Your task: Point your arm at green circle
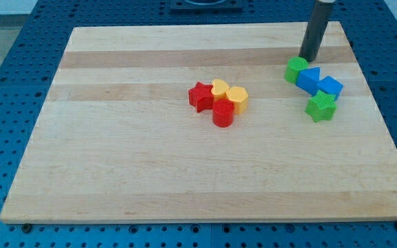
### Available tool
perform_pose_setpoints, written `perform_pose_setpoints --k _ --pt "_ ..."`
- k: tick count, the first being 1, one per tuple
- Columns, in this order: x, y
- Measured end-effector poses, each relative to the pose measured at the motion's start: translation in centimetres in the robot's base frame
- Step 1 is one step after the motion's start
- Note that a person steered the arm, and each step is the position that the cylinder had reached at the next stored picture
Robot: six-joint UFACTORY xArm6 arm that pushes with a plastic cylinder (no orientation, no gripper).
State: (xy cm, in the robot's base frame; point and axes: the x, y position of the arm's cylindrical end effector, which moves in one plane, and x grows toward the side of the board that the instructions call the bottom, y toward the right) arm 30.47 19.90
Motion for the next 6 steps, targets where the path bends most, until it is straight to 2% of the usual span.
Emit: perform_pose_setpoints --k 1,2,4,5,6 --pt "-0.1 -0.1" --pt "-1.1 -2.6" --pt "-1.4 -11.2" --pt "0.2 -13.1" --pt "2.9 -12.5"
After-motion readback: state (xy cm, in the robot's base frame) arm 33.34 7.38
